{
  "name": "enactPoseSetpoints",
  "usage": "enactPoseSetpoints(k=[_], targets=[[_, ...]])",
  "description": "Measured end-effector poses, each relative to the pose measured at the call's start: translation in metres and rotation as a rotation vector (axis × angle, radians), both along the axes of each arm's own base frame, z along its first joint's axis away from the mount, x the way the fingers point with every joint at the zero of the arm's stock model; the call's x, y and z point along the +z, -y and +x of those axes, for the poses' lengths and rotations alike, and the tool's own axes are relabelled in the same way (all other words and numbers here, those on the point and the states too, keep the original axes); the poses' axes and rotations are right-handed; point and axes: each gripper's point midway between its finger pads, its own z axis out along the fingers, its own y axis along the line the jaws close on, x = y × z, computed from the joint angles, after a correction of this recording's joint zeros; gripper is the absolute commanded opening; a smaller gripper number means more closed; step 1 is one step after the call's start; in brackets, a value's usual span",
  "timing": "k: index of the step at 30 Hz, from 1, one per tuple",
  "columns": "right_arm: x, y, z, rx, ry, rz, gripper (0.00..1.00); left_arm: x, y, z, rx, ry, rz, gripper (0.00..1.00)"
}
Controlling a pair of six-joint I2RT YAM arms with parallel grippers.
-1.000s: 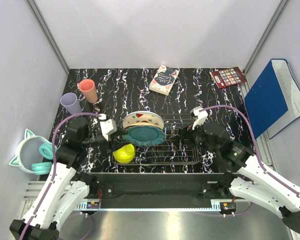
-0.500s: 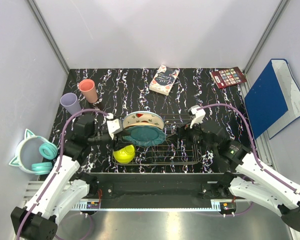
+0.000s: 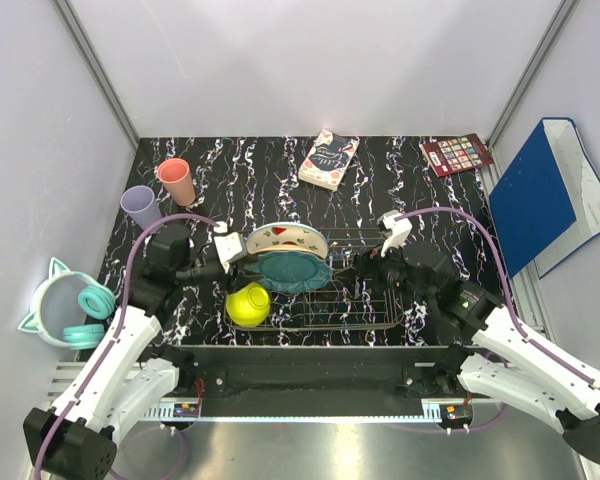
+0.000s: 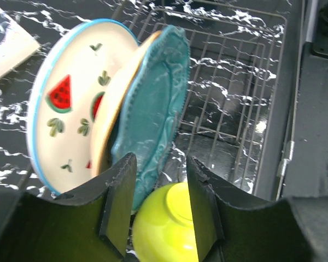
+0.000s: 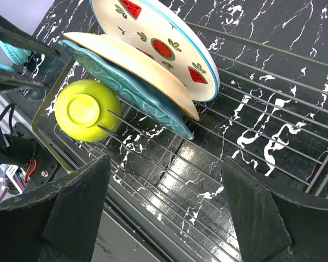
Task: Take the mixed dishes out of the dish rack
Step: Pick up the plate from the dish rack.
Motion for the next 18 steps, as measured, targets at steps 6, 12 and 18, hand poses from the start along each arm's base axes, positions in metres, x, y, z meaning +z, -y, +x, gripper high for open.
enactPoseSetpoints(k=[6, 12, 18], targets=[[0.000, -0.001, 0.001, 0.001, 0.001, -0.004, 0.90, 0.021, -0.002, 0.012, 0.024, 0.058, -0.013, 0.45], [-0.008, -0.015, 0.017, 0.020, 0.009, -0.063, 0.87, 0.040, -0.003, 0.026, 0.092, 0.117, -0.052, 0.51], [-0.020, -0.038, 0.043, 0.044, 0.019, -0.133, 0.82, 0.077, -0.011, 0.037, 0.199, 0.229, -0.136, 0.53]])
